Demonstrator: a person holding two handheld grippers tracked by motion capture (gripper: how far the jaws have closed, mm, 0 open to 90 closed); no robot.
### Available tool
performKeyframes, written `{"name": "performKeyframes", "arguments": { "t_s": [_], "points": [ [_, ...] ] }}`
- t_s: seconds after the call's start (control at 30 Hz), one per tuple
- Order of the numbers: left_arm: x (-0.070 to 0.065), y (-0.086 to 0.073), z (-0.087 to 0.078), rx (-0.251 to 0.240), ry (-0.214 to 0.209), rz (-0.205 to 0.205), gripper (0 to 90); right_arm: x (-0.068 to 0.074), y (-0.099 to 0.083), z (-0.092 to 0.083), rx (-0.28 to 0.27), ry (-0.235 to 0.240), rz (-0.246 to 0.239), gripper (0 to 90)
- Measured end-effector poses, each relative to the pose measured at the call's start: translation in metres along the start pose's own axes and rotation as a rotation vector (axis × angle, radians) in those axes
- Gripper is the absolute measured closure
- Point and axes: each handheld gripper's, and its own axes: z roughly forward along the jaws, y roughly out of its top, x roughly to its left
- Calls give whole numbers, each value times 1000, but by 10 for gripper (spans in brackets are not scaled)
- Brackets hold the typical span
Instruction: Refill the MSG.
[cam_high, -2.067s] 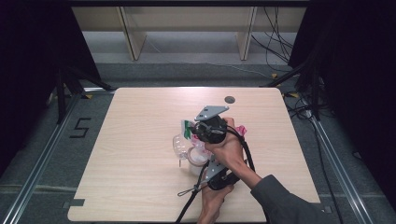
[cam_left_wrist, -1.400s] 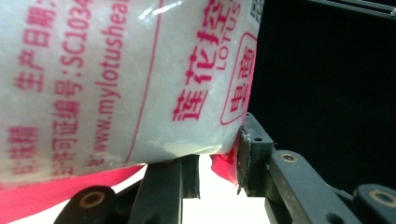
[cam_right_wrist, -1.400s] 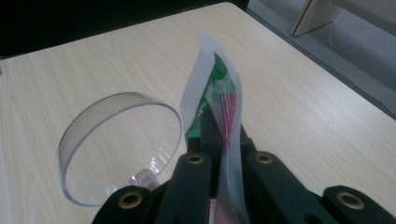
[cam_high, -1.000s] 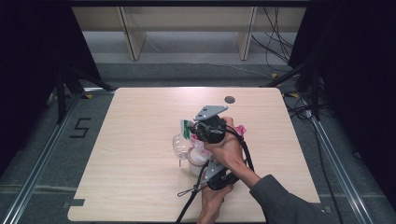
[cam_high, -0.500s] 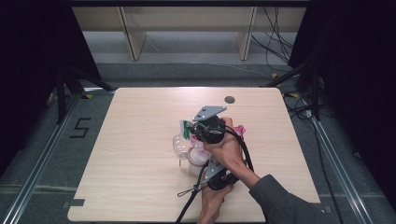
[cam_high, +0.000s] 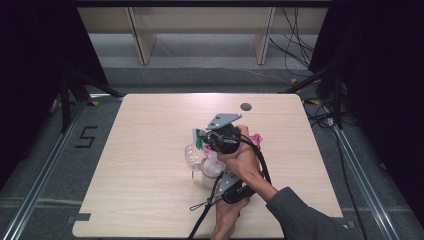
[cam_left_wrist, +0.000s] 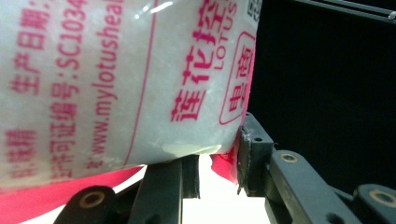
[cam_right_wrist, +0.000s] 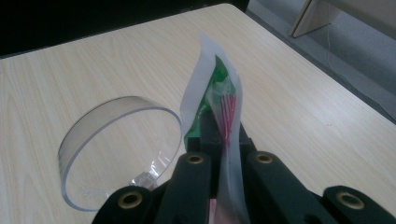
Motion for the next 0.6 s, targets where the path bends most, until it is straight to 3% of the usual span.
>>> {"name": "performKeyframes", "arguments": {
  "t_s": [0.03,0.07,0.43,0.6],
  "points": [
    [0,0,1,1,-34,-10,728,0,0,1,-6,0,-9,900],
    [-4,-1,2,3,-47,-60,728,0,0,0,-4,2,-10,900],
    [-4,-1,2,2,-46,-61,728,1,1,1,-1,-1,-11,900],
    [-4,-1,2,-1,-47,-65,727,0,2,1,8,-2,-34,900]
  ]
}}
